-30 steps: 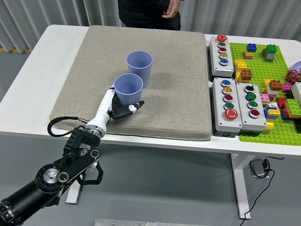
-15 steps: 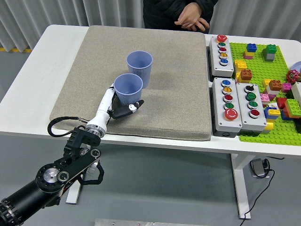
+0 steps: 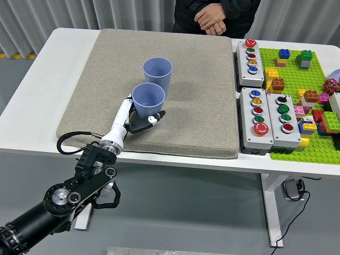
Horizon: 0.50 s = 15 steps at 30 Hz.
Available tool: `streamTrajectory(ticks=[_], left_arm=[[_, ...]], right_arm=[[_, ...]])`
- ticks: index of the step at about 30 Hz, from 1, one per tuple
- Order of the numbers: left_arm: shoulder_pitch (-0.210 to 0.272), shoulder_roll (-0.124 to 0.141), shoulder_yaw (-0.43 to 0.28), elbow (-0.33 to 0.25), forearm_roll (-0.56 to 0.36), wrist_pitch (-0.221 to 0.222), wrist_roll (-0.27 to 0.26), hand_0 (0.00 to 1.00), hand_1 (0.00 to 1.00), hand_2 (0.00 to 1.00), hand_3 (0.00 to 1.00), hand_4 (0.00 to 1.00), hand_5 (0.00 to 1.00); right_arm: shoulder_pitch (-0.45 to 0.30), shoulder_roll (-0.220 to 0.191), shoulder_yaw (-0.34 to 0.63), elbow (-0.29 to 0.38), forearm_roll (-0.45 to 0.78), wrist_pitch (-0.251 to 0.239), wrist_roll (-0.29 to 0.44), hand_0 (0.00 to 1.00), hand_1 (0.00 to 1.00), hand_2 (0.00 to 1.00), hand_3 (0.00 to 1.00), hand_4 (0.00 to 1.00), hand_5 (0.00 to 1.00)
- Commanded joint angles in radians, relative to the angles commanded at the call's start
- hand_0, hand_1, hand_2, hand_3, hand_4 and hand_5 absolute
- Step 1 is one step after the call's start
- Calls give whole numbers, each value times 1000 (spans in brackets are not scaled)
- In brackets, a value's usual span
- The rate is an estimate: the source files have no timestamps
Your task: Pick cup pour cup place
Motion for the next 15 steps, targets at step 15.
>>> streamTrajectory(ticks=[15], left_arm=[[10,-5,7,0,-58,42,-55,629,531,529,516,879,268]], right_arm=[[-1,1,2,0,-6,1,-2,694,628,593,587,2,293]])
